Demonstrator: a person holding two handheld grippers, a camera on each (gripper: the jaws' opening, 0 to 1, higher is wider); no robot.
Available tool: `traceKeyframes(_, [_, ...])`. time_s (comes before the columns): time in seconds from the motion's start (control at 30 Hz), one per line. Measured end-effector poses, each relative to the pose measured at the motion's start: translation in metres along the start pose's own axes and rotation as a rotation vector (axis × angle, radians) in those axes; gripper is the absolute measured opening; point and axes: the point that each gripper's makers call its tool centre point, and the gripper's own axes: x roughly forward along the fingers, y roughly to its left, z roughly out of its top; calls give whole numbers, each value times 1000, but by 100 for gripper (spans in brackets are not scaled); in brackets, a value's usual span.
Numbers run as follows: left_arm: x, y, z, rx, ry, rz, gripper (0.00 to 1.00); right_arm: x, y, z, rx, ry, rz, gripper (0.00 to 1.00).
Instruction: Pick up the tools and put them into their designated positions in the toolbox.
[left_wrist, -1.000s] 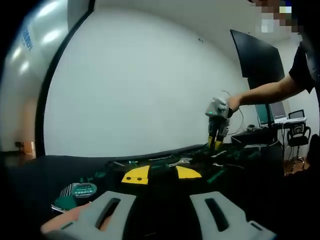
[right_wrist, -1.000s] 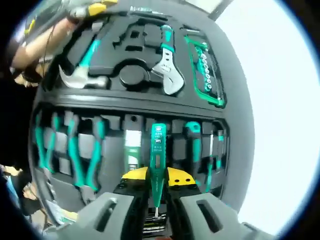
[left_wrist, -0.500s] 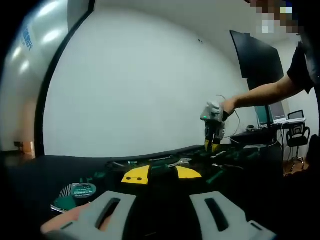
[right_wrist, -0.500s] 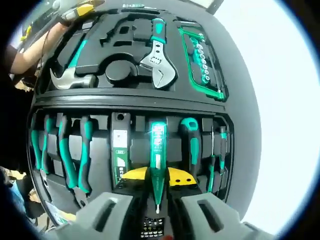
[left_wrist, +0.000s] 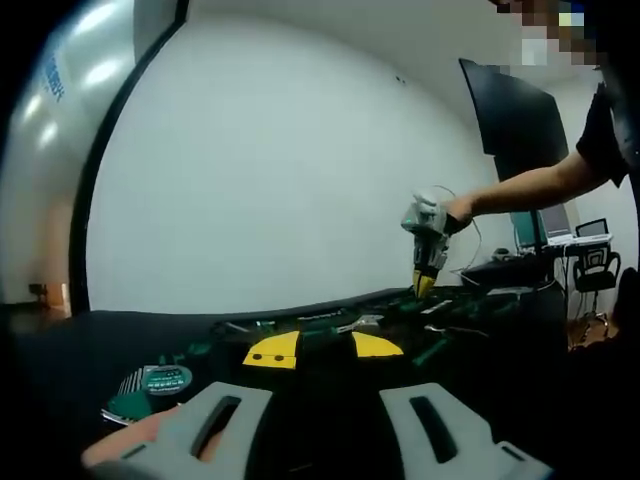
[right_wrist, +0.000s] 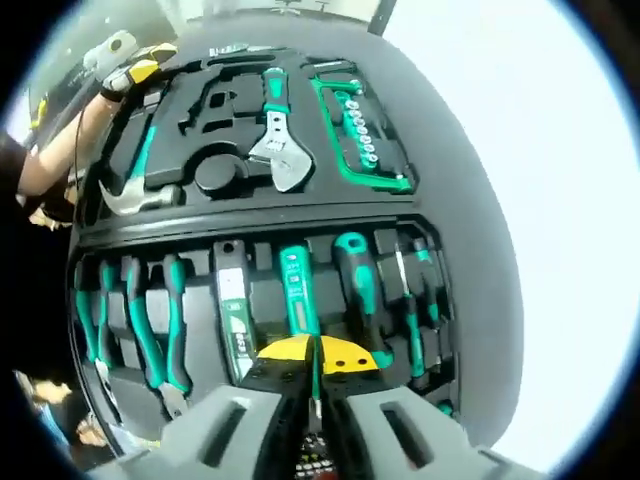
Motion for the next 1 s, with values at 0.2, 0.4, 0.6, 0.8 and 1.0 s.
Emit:
traceKeyframes(0.2, [0, 0, -2, 5, 10, 2, 15, 4, 2, 5, 10, -19, 15, 0])
traceKeyframes(0.4, [1, 0, -2, 7, 12, 1, 15, 3, 14, 8, -18, -13, 5, 0])
traceKeyframes(0.6, [1, 0, -3, 11, 14, -1, 15, 3, 21, 7, -40, 35, -42, 0])
traceKeyframes(0.8, [1, 0, -2, 14, 10, -1, 15, 4, 24, 8, -86, 132, -64, 0])
traceKeyframes(1.0, [0, 0, 0, 9, 1, 0, 15, 24, 1, 19, -71, 6, -58, 0])
